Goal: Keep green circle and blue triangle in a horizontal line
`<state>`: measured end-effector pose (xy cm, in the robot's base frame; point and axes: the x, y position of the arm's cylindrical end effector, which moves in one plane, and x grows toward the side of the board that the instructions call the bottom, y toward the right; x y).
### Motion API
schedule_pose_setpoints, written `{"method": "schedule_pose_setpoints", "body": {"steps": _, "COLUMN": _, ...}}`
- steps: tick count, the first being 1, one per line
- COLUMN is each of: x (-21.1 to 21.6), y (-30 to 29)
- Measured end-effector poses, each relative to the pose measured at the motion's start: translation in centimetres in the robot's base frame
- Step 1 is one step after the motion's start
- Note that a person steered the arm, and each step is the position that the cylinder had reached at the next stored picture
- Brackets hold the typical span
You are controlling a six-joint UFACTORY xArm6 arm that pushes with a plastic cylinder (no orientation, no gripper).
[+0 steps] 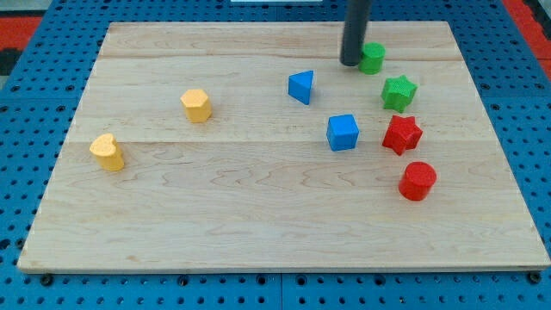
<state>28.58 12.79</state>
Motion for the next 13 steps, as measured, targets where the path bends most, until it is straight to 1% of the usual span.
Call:
{"method": "schedule_pose_setpoints", "body": {"steps": 1, "x": 0.0, "y": 2.5}}
{"method": "schedule_pose_setpoints", "body": {"steps": 2, "x": 0.0, "y": -1.1}}
{"method": "schedule_pose_setpoints", "body": {"steps": 4, "x": 5.8, "y": -3.3}}
{"method": "schedule_pose_setpoints", "body": {"steps": 6, "x": 7.6, "y": -15.5}}
{"method": "schedule_pose_setpoints", "body": {"steps": 7, "x": 7.0, "y": -20.4}}
{"method": "schedule_pose_setpoints", "body": {"steps": 8, "x": 5.1, "y": -22.5}}
{"method": "schedule_pose_setpoints", "body": {"steps": 9, "x": 3.9, "y": -19.9}}
{"method": "schedule_pose_setpoints", "body": {"steps": 10, "x": 2.6, "y": -19.0}}
{"method": "schedule_pose_setpoints", "body": {"steps": 12, "x": 1.8, "y": -14.8}}
{"method": "schedule_pose_setpoints", "body": {"steps": 13, "x": 1.4, "y": -17.0}}
